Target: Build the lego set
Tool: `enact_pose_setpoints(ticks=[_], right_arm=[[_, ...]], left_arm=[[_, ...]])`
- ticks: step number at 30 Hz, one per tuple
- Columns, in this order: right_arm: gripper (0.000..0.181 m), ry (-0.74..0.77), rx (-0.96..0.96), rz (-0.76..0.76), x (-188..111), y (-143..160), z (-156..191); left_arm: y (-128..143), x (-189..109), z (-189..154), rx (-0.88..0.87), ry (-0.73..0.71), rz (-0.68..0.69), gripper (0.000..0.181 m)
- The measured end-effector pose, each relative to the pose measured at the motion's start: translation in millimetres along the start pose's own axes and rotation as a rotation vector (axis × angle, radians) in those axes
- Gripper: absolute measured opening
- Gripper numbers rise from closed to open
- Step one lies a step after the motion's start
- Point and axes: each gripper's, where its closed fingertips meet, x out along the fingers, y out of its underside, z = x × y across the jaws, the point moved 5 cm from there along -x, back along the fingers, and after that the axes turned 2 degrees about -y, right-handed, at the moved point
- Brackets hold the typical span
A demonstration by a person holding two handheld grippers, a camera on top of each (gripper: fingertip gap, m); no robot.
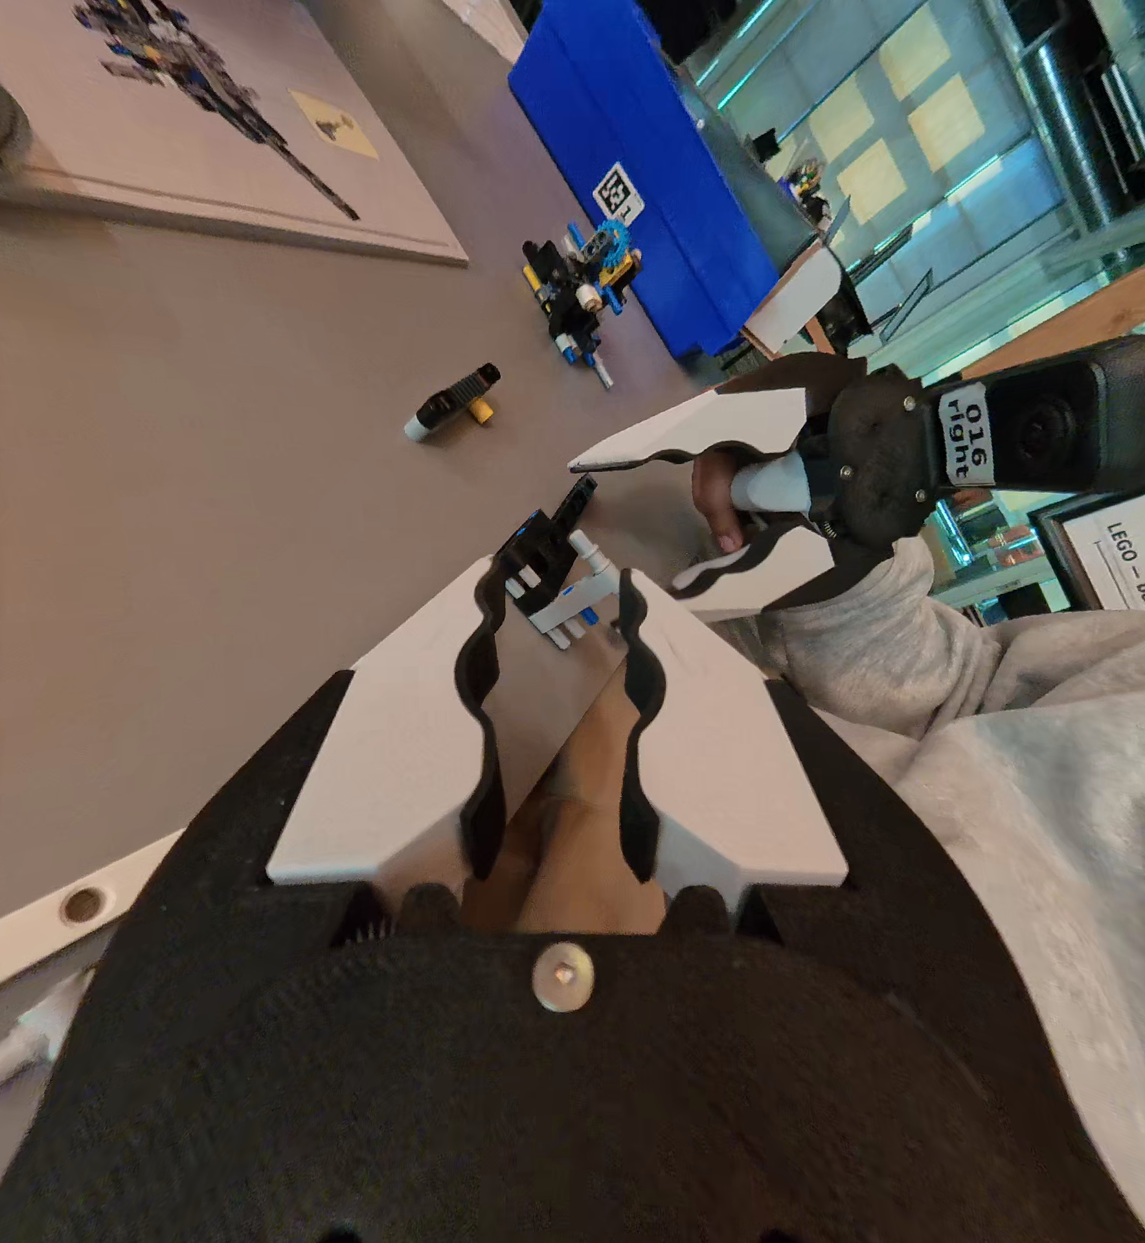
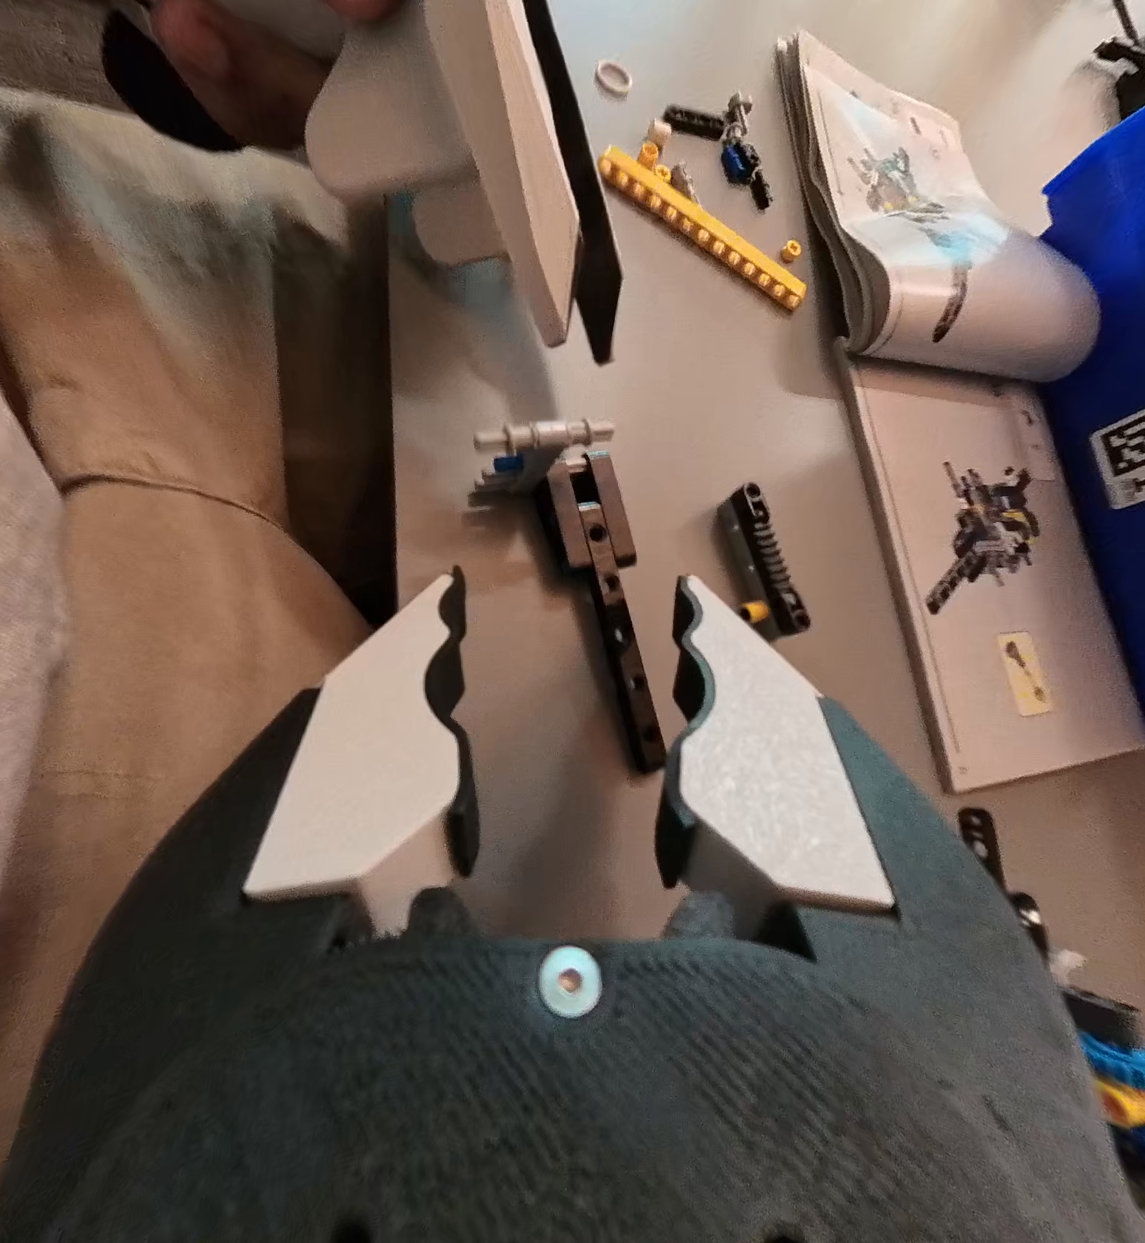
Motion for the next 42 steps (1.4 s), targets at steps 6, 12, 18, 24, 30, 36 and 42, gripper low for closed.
enact_pose_setpoints(ticks=[6, 12, 18, 24, 30, 36, 42], right_arm=[[0.067, -0.075, 0.074, -0.017, 7, -20, 7], [0.061, -0.168, 0.142, -0.03, 18, -15, 0], [0.058, -0.209, 0.186, -0.058, 23, -11, -11], [0.058, -0.255, 0.199, -0.066, 27, -12, -8], [0.051, -0.241, 0.193, -0.074, 30, -13, -8], [0.046, -0.24, 0.181, -0.085, 32, -14, -7], [0.044, -0.249, 0.168, -0.086, 32, -13, -7]], left_arm=[[-4, -10, 5, 0.017, -0.029, -0.013, 0.032], [-1, -8, 10, 0.01, -0.012, 0.026, 0.033], [2, -4, 14, 0.014, -0.017, 0.057, 0.033], [1, -2, 13, 0.005, 0.0, 0.057, 0.032], [1, -1, 13, -0.011, 0.019, 0.055, 0.031], [2, -1, 13, -0.004, 0.017, 0.06, 0.03], [2, 0, 12, -0.005, 0.02, 0.064, 0.029]])
